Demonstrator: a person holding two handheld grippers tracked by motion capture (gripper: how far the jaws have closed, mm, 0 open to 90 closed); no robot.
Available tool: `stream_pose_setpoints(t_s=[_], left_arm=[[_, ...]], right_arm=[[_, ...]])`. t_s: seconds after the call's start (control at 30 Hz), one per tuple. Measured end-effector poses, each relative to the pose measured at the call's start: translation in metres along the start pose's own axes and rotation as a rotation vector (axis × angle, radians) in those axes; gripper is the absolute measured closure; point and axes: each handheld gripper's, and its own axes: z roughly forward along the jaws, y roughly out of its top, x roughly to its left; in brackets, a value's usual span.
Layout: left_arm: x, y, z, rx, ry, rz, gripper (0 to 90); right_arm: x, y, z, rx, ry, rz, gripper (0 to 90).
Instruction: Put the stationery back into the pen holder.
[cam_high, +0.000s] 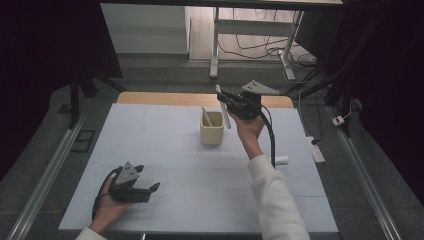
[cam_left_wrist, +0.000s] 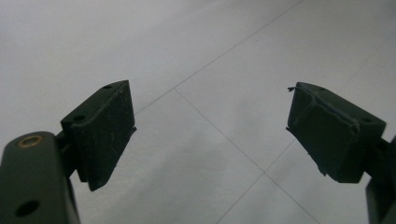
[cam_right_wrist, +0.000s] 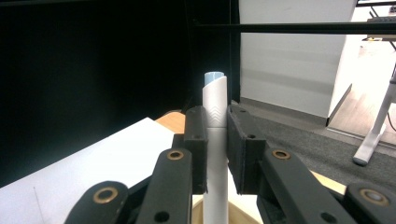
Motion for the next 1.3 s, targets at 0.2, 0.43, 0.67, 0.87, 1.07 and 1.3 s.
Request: stream_pose_setpoints(t_s=[0.2, 0.43, 0.67, 0.87, 1.07, 1.3], left_arm=[[0.000, 0.000, 0.000, -0.001, 0.000, 0.000, 15.2], [0.000, 0.000, 0.000, -0.001, -0.001, 0.001, 15.2], [0.000, 0.000, 0.000, -0.004, -0.002, 0.001, 15.2], [0.000, 0.000, -0.001, -0.003, -0.002, 0.002, 15.2], [0.001, 0.000, -0.001, -0.003, -0.002, 0.002, 15.2], [0.001, 0.000, -0.001, -0.002, -0.003, 0.001, 15.2]], right_arm=[[-0.002, 0.001, 0.007, -0.008, -0.004, 0.011, 78.1], [-0.005, 0.001, 0.014, -0.011, -0.015, 0.023, 78.0], [-0.007, 0.000, 0.024, -0.014, -0.015, 0.028, 78.0], [-0.007, -0.003, 0.035, -0.017, -0.004, 0.034, 78.0], [-0.009, -0.009, 0.044, -0.011, -0.004, 0.040, 78.0], [-0.010, -0.013, 0.048, -0.006, -0.004, 0.044, 77.6]])
